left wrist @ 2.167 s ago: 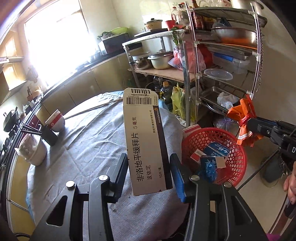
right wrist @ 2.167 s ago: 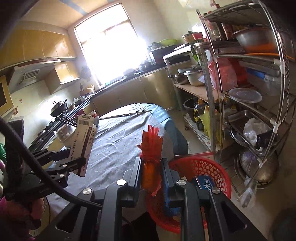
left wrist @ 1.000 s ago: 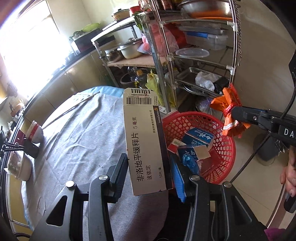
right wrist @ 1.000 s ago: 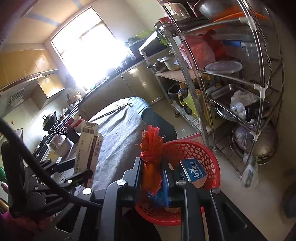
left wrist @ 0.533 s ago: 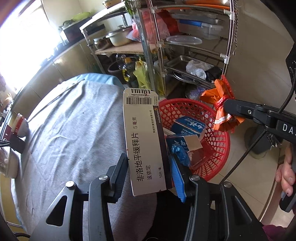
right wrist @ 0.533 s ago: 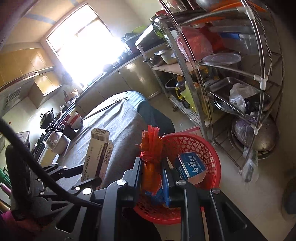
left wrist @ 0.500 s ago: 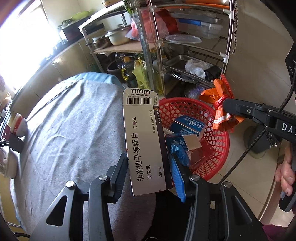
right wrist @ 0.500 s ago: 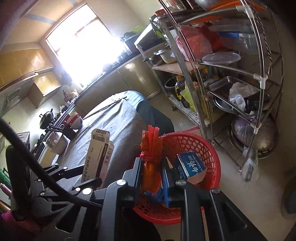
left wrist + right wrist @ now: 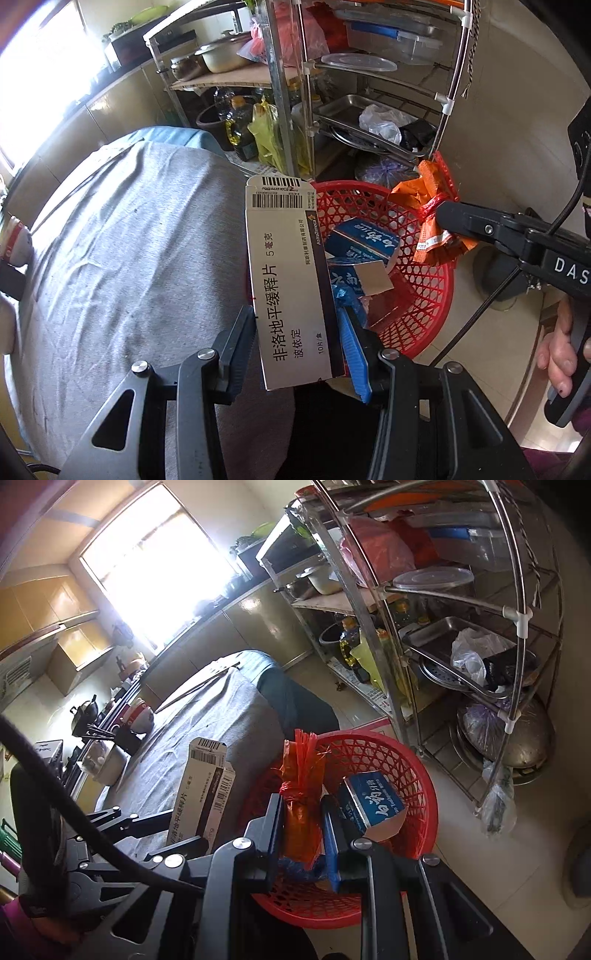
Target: Collect trash
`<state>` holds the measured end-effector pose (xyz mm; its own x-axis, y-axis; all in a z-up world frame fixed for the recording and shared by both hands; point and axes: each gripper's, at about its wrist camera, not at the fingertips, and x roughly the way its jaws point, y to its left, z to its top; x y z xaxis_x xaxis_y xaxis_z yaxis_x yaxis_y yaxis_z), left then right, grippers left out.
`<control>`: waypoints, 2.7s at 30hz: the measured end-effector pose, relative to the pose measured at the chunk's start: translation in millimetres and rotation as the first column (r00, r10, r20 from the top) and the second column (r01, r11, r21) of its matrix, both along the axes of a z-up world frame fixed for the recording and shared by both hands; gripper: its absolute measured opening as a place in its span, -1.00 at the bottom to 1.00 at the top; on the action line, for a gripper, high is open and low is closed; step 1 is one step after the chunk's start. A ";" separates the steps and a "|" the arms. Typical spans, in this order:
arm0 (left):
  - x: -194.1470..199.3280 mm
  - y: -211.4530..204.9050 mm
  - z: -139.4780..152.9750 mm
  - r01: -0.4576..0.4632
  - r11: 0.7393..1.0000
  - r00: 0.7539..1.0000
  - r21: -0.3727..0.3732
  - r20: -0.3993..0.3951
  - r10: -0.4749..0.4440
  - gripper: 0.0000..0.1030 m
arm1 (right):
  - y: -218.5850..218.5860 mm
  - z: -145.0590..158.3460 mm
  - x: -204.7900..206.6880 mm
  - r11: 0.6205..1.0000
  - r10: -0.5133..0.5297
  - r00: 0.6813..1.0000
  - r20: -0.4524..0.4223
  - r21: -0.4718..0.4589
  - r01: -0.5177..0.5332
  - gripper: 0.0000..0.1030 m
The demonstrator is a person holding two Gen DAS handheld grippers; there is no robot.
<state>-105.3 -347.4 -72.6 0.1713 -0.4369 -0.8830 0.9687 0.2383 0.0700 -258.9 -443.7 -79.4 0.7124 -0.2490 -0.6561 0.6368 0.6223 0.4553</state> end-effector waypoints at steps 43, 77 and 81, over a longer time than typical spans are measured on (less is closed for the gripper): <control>39.9 223.8 101.8 -0.581 0.747 0.700 -0.324 0.270 0.661 0.66 | 143.5 84.2 82.9 0.898 0.377 0.921 0.093 -0.279 -0.339 0.30; 26.3 342.4 136.5 -0.791 0.404 0.382 -0.459 0.145 0.913 0.67 | 255.4 131.8 85.4 0.773 0.542 0.838 0.068 -0.432 -0.465 0.30; 25.2 341.8 137.4 -0.787 0.410 0.388 -0.461 0.146 0.910 0.67 | 256.7 134.5 86.3 0.769 0.543 0.837 0.065 -0.438 -0.465 0.30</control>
<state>-80.0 -5.6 64.7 0.8339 -0.0800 -0.5461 0.1552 0.9835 0.0929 -172.6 -187.0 55.1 0.9011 -0.0256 -0.4329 0.1127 0.9778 0.1769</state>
